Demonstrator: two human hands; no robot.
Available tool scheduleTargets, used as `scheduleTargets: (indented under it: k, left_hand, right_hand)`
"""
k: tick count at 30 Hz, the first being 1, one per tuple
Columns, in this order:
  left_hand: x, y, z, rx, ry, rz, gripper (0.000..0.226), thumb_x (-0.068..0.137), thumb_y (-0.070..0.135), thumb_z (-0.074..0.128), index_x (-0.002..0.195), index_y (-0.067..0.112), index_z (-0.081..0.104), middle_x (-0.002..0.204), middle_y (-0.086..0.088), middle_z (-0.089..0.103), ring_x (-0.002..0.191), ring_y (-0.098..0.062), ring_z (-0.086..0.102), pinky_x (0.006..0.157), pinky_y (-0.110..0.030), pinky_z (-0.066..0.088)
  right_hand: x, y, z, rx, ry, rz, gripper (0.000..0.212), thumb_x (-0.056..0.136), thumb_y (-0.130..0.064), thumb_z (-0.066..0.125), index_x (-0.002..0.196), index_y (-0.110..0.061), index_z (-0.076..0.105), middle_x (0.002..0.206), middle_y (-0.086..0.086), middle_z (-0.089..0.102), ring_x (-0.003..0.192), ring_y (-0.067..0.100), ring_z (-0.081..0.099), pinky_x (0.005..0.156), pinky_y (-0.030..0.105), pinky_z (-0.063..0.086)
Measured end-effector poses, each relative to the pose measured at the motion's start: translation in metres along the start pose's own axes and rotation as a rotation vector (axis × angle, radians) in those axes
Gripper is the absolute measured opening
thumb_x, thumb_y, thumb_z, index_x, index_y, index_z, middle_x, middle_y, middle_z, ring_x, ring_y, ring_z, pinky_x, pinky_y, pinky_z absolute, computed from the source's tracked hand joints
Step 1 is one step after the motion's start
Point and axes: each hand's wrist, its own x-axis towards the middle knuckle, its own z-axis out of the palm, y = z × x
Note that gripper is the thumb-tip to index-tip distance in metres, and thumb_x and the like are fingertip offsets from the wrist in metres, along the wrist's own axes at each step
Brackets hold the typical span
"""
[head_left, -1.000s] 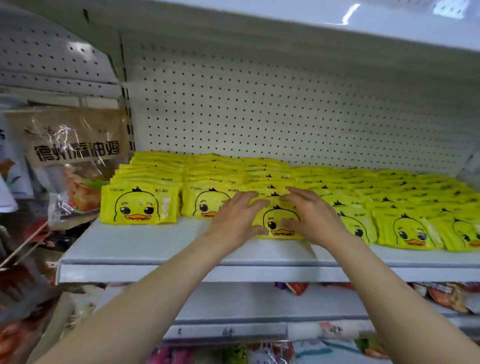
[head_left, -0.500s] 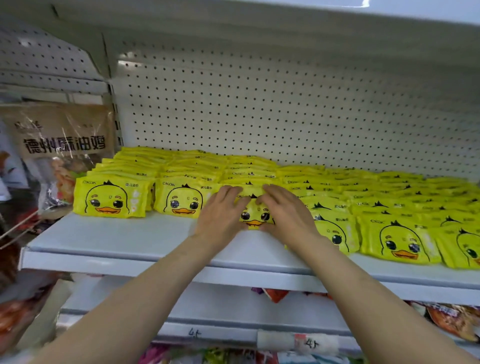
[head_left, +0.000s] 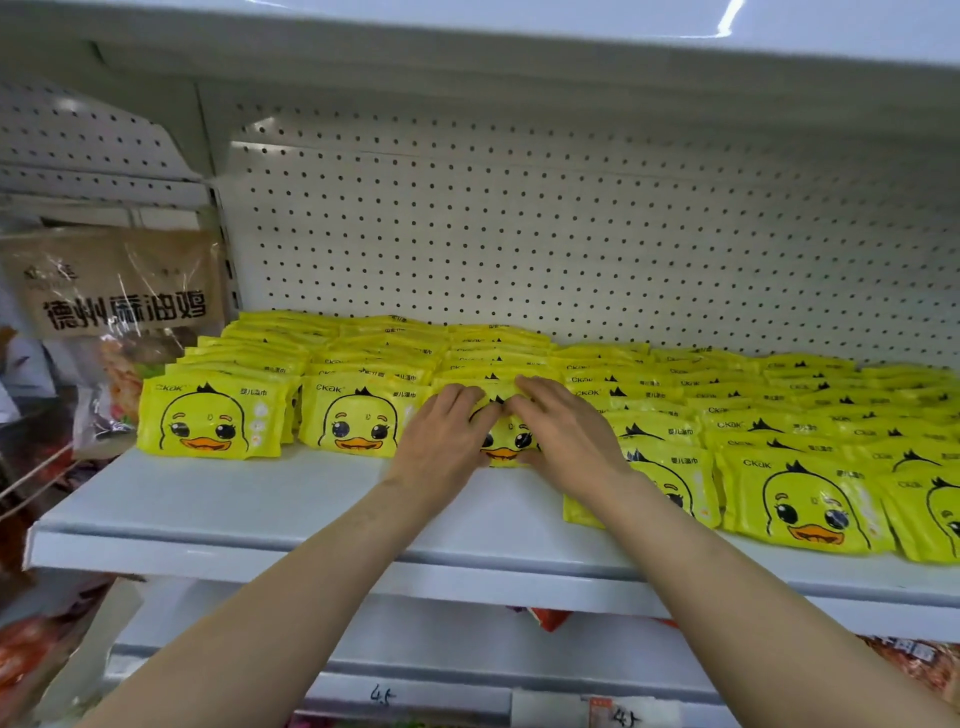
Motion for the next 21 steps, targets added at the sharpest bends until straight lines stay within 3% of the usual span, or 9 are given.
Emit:
scheduleTargets:
  k: [7, 13, 17, 21]
  left_hand:
    - [0.015, -0.010, 0.015, 0.029, 0.024, 0.011, 0.072, 0.053, 0.036, 0.091, 0.114, 0.012, 0.059, 0.111, -0.009, 0.059, 0.103, -0.029, 0.054, 0.082, -0.038, 0.052]
    - [0.029, -0.024, 0.014, 0.026, 0.038, 0.020, 0.072, 0.053, 0.039, 0.091, 0.113, 0.013, 0.062, 0.108, -0.008, 0.061, 0.099, -0.029, 0.057, 0.078, -0.038, 0.053]
    - [0.020, -0.030, 0.017, -0.011, 0.056, 0.072, 0.073, 0.049, 0.039, 0.092, 0.113, 0.013, 0.065, 0.110, -0.009, 0.063, 0.099, -0.030, 0.060, 0.078, -0.039, 0.055]
    - [0.007, -0.031, 0.022, -0.030, 0.075, 0.109, 0.073, 0.052, 0.041, 0.091, 0.115, 0.015, 0.066, 0.114, -0.008, 0.064, 0.104, -0.028, 0.058, 0.079, -0.038, 0.054]
  right_hand:
    - [0.020, 0.003, 0.004, -0.019, 0.012, 0.029, 0.057, 0.070, -0.022, 0.085, 0.120, -0.017, 0.056, 0.149, 0.006, 0.045, 0.138, 0.027, 0.039, 0.099, 0.039, 0.045]
    - [0.035, 0.007, -0.001, 0.013, 0.012, 0.058, 0.055, 0.080, -0.024, 0.078, 0.128, -0.021, 0.052, 0.155, 0.001, 0.035, 0.144, 0.021, 0.028, 0.099, 0.036, 0.044]
    - [0.026, 0.008, 0.000, 0.071, -0.012, 0.050, 0.055, 0.078, -0.029, 0.079, 0.128, -0.023, 0.055, 0.155, -0.001, 0.037, 0.144, 0.019, 0.028, 0.106, 0.035, 0.040]
    - [0.016, 0.009, 0.000, 0.122, -0.033, 0.091, 0.043, 0.081, -0.038, 0.075, 0.120, -0.030, 0.062, 0.153, -0.007, 0.039, 0.142, 0.014, 0.028, 0.103, 0.032, 0.039]
